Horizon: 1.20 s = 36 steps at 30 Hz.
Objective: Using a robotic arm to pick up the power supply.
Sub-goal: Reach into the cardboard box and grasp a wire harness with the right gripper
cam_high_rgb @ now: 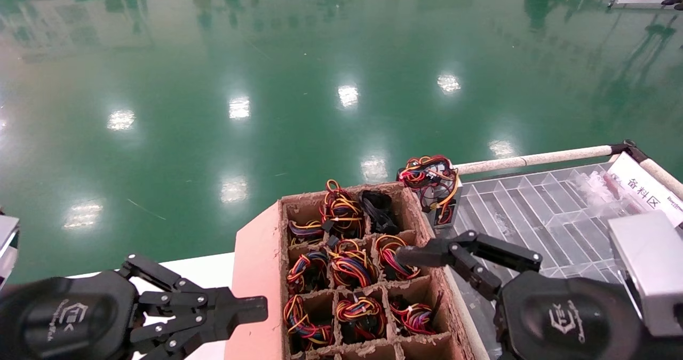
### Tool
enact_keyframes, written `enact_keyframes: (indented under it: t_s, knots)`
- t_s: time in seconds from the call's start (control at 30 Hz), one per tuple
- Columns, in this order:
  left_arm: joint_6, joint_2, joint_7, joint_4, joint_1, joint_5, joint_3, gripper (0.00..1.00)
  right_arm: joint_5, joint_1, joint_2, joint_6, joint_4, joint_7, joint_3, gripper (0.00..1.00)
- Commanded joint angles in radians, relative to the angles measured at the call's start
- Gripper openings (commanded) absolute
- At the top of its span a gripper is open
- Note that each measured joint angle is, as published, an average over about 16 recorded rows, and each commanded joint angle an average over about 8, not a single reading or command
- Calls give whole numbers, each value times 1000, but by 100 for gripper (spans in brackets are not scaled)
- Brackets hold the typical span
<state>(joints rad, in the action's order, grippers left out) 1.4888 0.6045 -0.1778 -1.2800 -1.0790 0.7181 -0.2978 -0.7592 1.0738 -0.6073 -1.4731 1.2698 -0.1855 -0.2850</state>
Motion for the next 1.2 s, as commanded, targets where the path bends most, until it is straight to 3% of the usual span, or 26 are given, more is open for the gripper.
enact_keyframes:
  t_s: [0.03, 0.13, 0.17, 0.43, 0.87, 0.93, 1.13, 1.2]
  knots:
    - [0, 0, 0, 0, 0, 0, 0, 54, -5, -1, 1, 5, -3, 0, -1, 100]
    - [0, 0, 0, 0, 0, 0, 0, 90, -37, -2, 5, 29, -15, 1, -7, 100]
    - [0, 0, 0, 0, 0, 0, 0, 98, -50, -2, 6, 38, -18, 0, -11, 100]
    - [0, 0, 0, 0, 0, 0, -1, 100, -180, 4, 1, 111, -34, -23, -58, 100]
    - [0, 0, 1, 1, -1, -1, -1, 100, -389, 41, -38, 217, -31, -145, -154, 100]
    - [0, 0, 1, 1, -1, -1, -2, 100, -418, 48, -45, 228, -26, -157, -167, 88]
    - [0, -1, 1, 1, -1, -1, -2, 100, -491, 64, -73, 254, -12, -190, -202, 13]
    - [0, -1, 1, 1, -1, -1, -2, 100, -512, 70, -81, 262, -11, -200, -211, 0]
